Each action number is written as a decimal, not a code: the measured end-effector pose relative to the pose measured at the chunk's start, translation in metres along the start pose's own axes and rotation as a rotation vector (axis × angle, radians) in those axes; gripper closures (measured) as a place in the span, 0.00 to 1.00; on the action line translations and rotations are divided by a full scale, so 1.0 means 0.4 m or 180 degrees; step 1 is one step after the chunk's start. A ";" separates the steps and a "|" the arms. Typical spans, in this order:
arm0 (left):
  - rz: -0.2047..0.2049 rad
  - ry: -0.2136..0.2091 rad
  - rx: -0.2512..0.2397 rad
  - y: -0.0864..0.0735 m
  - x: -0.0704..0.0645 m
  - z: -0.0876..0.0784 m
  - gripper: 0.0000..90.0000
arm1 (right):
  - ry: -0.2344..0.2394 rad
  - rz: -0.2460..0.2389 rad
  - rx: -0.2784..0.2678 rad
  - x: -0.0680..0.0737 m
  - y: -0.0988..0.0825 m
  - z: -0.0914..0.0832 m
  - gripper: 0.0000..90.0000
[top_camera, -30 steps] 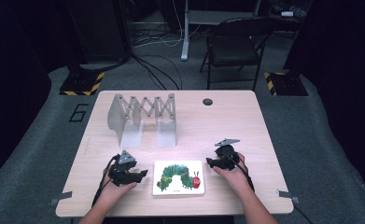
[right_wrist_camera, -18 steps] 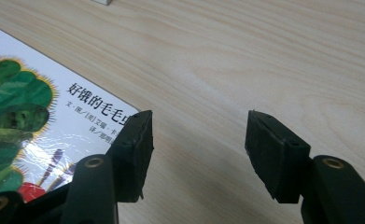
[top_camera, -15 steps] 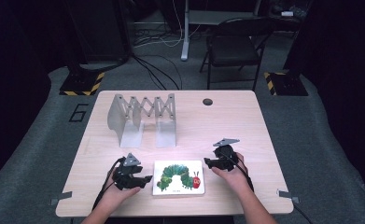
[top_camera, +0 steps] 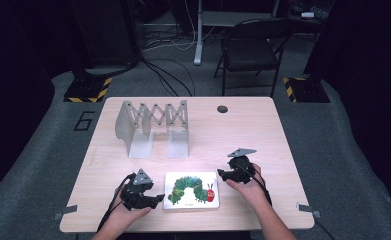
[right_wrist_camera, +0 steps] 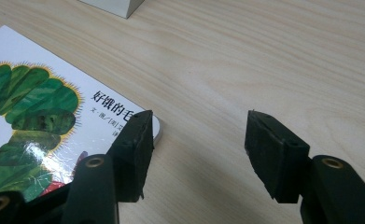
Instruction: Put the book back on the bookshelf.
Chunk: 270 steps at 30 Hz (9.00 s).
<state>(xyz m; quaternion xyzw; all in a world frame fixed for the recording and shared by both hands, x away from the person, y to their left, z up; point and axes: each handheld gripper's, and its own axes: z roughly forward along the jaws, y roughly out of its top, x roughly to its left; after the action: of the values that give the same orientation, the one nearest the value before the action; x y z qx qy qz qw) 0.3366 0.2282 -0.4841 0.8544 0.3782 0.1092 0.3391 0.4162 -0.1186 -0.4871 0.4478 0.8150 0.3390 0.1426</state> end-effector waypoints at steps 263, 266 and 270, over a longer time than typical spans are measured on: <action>0.0225 0.0150 -0.0014 -0.023 -0.110 0.132 0.00 | 0.0490 0.0304 0.0194 0.057 0.044 0.045 0.45; 0.0193 0.0175 -0.0031 -0.024 -0.112 0.133 0.00 | 0.0494 0.0329 0.0207 0.060 0.046 0.038 0.46; 0.0179 0.0210 -0.0024 -0.023 -0.114 0.133 0.00 | 0.0491 0.0291 0.0176 0.061 0.048 0.035 0.46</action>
<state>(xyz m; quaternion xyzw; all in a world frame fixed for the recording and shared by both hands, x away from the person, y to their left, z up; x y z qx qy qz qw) 0.3236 0.1735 -0.5267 0.8594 0.3647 0.1482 0.3265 0.4223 -0.0853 -0.4824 0.4608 0.8114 0.3560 0.0513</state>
